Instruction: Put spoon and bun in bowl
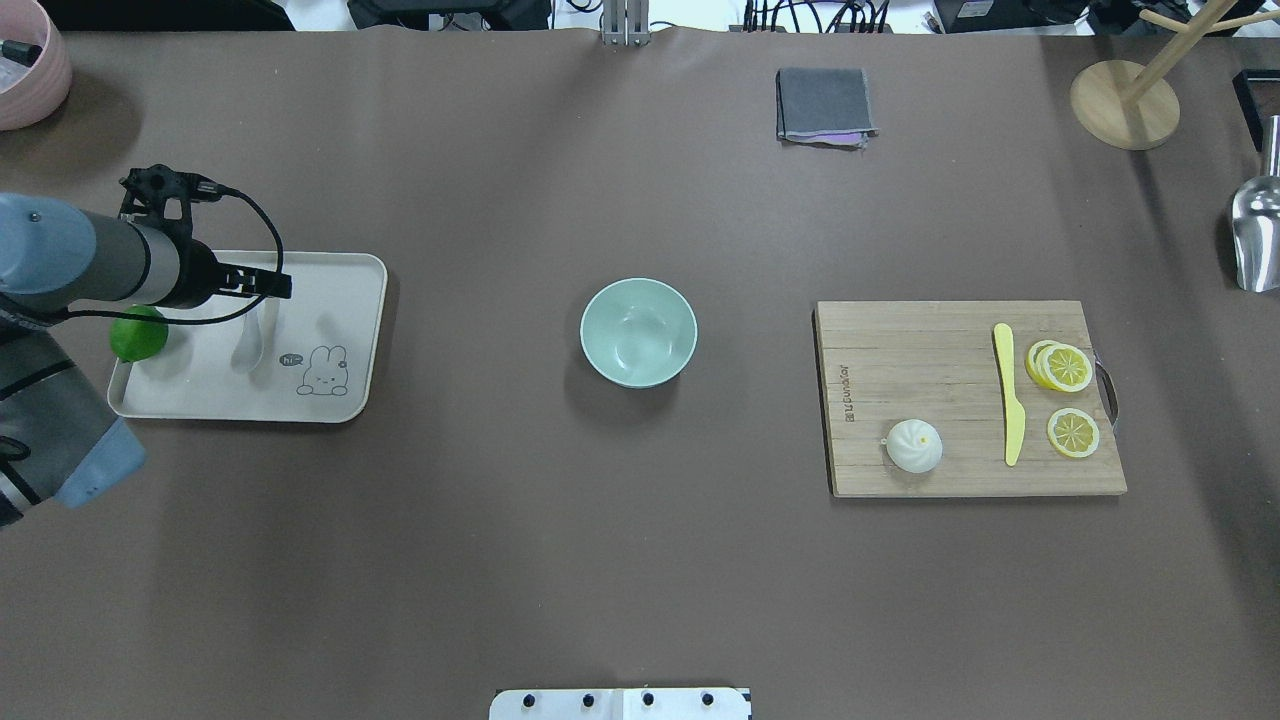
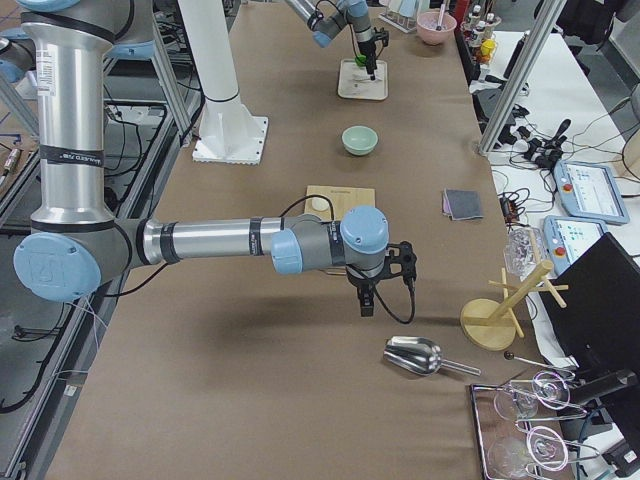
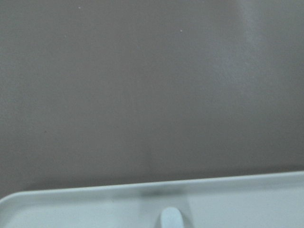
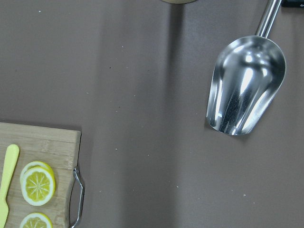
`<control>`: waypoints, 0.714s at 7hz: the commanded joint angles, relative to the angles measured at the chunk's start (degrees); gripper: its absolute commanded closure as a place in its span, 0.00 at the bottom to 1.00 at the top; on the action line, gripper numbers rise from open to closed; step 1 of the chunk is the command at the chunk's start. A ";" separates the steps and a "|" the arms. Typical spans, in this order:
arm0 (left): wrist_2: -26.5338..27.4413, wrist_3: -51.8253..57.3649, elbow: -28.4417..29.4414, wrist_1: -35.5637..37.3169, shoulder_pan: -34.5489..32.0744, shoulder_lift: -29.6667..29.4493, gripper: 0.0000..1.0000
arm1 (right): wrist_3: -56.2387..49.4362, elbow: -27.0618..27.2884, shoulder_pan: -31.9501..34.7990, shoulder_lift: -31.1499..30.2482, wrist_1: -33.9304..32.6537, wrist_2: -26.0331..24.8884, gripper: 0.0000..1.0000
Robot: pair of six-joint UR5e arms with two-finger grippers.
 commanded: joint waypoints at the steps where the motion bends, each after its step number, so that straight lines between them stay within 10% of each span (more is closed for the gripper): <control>1: 0.16 0.34 -0.19 -0.07 1.49 0.27 0.25 | 1.18 0.56 -0.66 0.57 0.41 0.22 0.00; 3: 0.16 2.44 -0.19 -0.24 1.50 1.66 0.82 | 6.42 4.57 -2.41 0.58 0.33 0.49 0.00; 5: -0.02 3.42 -1.32 -0.16 0.97 1.85 1.00 | 11.17 8.54 -4.87 0.57 0.33 1.01 0.00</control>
